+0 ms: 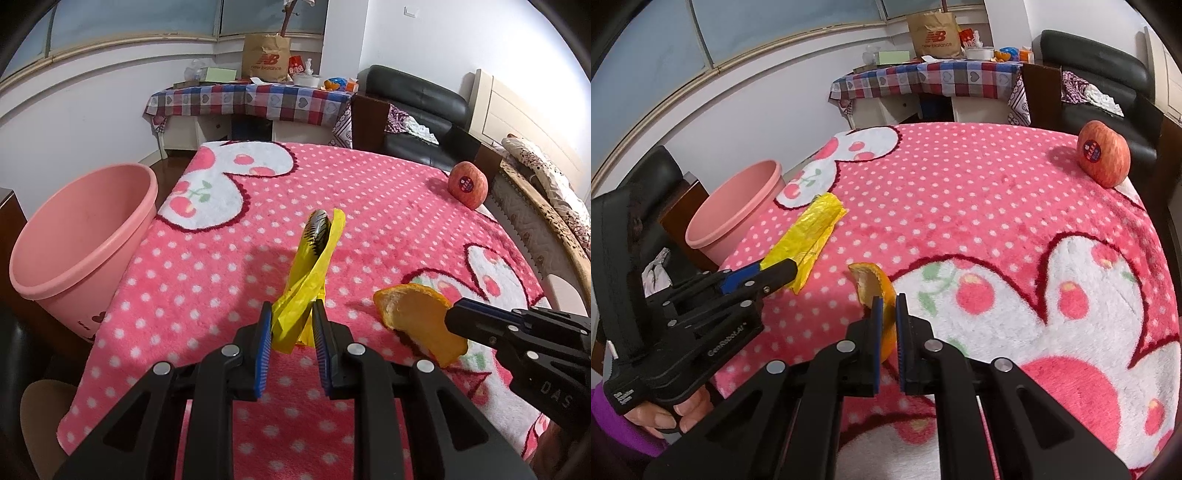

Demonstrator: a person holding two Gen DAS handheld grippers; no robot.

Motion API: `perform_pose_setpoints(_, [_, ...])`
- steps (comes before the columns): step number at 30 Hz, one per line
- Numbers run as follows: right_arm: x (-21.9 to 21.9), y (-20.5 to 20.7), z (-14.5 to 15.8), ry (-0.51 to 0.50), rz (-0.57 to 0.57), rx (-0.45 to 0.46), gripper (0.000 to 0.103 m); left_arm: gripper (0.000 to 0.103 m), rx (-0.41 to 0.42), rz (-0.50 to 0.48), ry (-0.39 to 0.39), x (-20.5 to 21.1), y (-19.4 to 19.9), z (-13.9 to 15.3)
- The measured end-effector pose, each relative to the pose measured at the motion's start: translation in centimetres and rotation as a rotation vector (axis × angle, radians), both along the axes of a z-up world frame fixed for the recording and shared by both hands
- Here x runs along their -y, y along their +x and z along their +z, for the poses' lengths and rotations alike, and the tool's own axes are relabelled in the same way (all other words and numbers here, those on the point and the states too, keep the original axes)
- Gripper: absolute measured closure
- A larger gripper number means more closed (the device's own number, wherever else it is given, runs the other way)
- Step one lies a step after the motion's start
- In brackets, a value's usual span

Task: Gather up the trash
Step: 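Carry yellow wrapper with left tool while right tool carries banana peel to bucket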

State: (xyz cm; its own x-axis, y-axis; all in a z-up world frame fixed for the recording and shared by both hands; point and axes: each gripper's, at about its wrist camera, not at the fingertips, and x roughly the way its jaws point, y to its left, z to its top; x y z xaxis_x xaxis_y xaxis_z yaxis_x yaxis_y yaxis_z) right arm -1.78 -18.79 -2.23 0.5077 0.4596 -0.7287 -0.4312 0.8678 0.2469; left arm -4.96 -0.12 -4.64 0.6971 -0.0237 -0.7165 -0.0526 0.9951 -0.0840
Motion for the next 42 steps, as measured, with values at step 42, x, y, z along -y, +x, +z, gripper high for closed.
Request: perform_pose_setpoints(42, [-0.8,1.5,1.9,0.054,-0.002,0.008,0.095,0.083,0.09,0.067,0.014,-2.0,-1.4,2.5])
